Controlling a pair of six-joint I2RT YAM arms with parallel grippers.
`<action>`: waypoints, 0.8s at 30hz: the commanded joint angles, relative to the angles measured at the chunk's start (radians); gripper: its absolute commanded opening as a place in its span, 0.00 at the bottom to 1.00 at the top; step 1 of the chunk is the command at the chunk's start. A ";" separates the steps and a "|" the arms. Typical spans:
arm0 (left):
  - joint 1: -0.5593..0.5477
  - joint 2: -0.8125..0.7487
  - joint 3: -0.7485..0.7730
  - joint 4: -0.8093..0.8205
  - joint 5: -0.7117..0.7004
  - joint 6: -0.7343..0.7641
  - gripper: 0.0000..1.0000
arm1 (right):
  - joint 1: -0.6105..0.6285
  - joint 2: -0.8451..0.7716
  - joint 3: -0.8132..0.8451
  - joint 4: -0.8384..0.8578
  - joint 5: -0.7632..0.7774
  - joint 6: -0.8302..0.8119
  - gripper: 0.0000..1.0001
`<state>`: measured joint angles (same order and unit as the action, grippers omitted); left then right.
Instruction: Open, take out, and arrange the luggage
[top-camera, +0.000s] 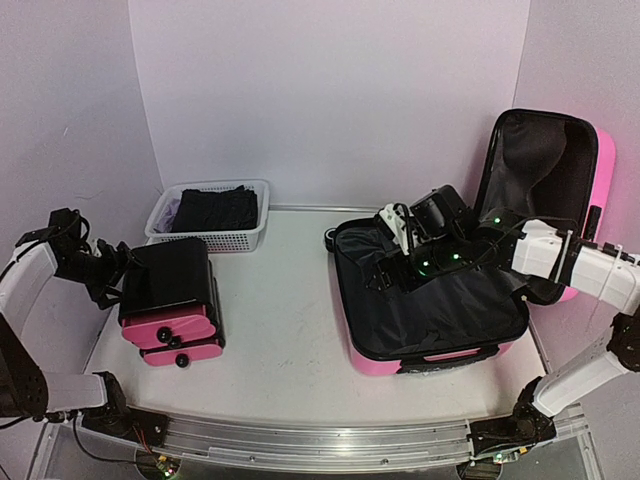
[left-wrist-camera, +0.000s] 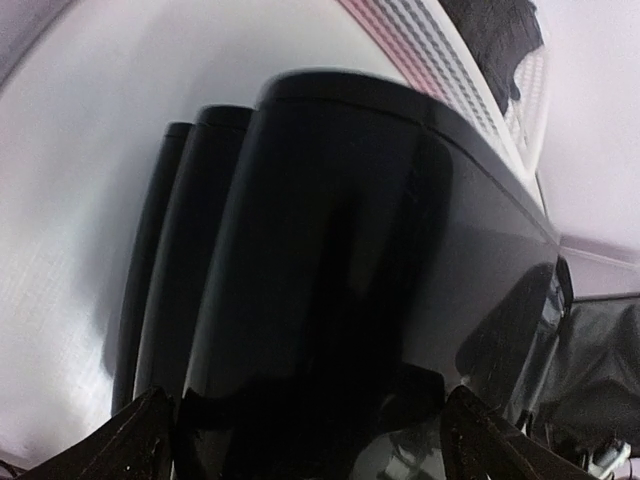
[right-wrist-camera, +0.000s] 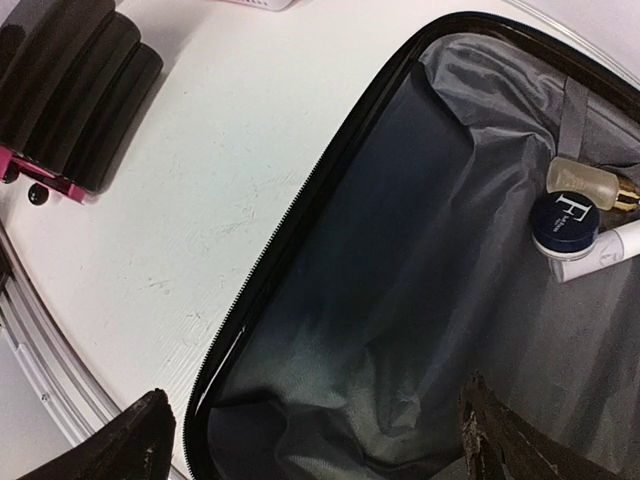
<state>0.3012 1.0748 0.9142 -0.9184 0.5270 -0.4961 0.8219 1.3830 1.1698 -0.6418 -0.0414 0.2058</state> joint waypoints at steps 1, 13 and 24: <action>-0.130 -0.061 -0.028 -0.016 0.098 -0.114 0.92 | 0.010 0.051 0.060 0.072 -0.024 0.032 0.98; -0.518 -0.119 -0.115 0.240 0.140 -0.359 0.91 | 0.058 0.313 0.258 0.155 -0.110 0.337 0.98; -0.987 0.163 0.105 0.564 0.033 -0.335 0.90 | 0.064 0.382 0.169 0.430 -0.160 0.750 0.98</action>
<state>-0.5709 1.1671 0.8631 -0.5701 0.5655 -0.8772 0.8818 1.7695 1.3483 -0.3347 -0.2211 0.7761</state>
